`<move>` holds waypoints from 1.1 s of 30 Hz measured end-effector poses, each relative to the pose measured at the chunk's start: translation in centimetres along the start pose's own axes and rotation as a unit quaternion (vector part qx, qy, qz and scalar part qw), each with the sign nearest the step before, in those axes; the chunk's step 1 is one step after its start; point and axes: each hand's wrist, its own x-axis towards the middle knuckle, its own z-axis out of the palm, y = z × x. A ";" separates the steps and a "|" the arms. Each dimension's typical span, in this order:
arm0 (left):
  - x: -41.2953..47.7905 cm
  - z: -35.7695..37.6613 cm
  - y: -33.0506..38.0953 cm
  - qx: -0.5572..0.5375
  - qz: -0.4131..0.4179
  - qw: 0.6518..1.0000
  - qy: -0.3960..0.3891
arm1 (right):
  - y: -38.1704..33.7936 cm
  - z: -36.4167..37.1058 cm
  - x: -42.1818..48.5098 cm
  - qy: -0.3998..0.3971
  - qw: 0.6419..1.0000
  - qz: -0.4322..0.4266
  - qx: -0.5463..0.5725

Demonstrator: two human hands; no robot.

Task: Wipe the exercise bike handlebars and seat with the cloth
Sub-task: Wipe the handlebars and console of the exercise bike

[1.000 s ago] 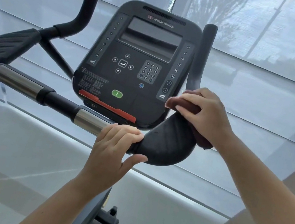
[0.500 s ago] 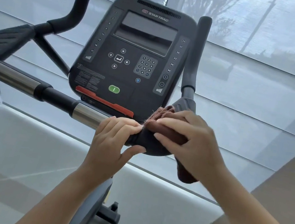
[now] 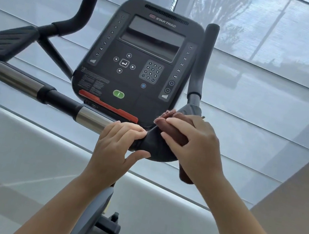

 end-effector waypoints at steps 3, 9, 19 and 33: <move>0.1 -0.2 0.1 -0.001 -0.003 1.000 -0.010 | -0.1 -1.0 -0.4 -0.017 0.997 0.004 0.069; 0.0 -0.3 0.1 0.009 -0.014 1.000 -0.023 | 2.7 -3.4 4.9 0.094 0.995 0.000 -0.045; 0.0 -0.1 0.0 0.000 -0.015 1.000 -0.022 | 1.7 -0.4 3.5 -0.032 0.998 -0.048 -0.022; 0.0 -0.3 0.0 -0.008 -0.019 0.999 -0.036 | 2.5 -2.0 3.6 -0.220 0.972 -0.083 -0.017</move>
